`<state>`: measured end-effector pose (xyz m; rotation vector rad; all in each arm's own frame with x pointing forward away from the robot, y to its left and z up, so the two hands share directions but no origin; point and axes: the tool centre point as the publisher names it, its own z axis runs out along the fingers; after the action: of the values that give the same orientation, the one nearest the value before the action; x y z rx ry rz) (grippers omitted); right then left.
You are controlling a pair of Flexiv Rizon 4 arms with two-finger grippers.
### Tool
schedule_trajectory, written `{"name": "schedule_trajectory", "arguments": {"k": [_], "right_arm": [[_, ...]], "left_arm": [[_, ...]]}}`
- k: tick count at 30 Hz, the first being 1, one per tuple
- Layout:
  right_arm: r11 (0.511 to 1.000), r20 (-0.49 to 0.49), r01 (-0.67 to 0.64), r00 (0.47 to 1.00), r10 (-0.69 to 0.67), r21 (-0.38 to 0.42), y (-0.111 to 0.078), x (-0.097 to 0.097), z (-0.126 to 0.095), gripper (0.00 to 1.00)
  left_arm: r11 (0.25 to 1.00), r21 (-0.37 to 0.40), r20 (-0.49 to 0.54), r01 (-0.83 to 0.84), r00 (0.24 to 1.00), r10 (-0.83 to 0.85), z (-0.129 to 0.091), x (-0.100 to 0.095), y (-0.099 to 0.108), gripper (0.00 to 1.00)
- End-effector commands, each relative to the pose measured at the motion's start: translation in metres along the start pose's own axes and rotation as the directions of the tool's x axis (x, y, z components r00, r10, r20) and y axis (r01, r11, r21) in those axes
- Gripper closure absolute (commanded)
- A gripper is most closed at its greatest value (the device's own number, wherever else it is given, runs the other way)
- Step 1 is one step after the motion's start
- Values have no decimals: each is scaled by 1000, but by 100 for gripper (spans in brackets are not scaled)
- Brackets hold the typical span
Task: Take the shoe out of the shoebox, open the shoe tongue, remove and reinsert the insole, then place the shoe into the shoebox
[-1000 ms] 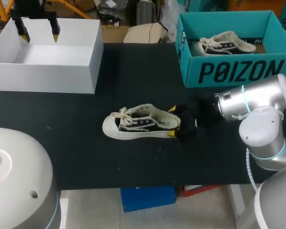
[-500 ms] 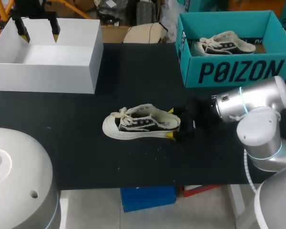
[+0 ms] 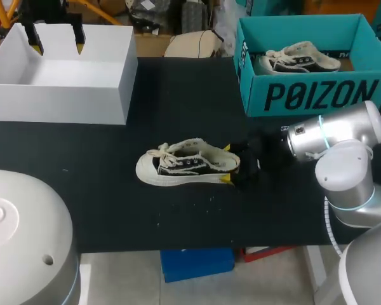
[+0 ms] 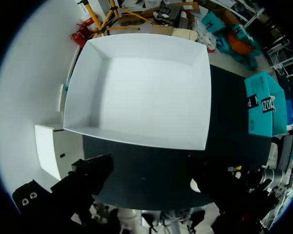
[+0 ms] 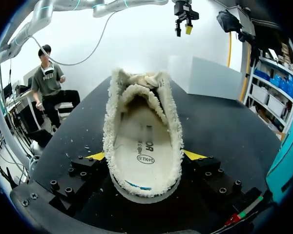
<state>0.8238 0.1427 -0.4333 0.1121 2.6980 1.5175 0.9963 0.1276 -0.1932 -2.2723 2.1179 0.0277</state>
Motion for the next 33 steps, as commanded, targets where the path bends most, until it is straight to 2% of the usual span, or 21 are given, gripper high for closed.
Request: {"name": "schedule_trajectory", "arguments": {"k": [1, 11, 17, 18, 33], "right_arm": [[1000, 2, -1, 1000, 1, 2, -1, -1, 3, 100], [1000, 2, -1, 1000, 1, 2, -1, -1, 3, 100], [1000, 2, -1, 1000, 1, 2, -1, -1, 3, 100], [1000, 2, -1, 1000, 1, 2, -1, -1, 3, 100], [1000, 2, -1, 1000, 1, 2, -1, -1, 3, 100]], "left_arm": [[999, 31, 23, 7, 1000, -7, -6, 20, 19, 0], [998, 67, -6, -11, 1000, 12, -5, 64, 76, 0], [994, 35, -29, -102, 994, 103, 2, 97, 105, 0], [991, 32, -37, -132, 990, 133, 3, 102, 106, 0], [991, 32, -37, -132, 990, 133, 3, 102, 106, 0]]}}
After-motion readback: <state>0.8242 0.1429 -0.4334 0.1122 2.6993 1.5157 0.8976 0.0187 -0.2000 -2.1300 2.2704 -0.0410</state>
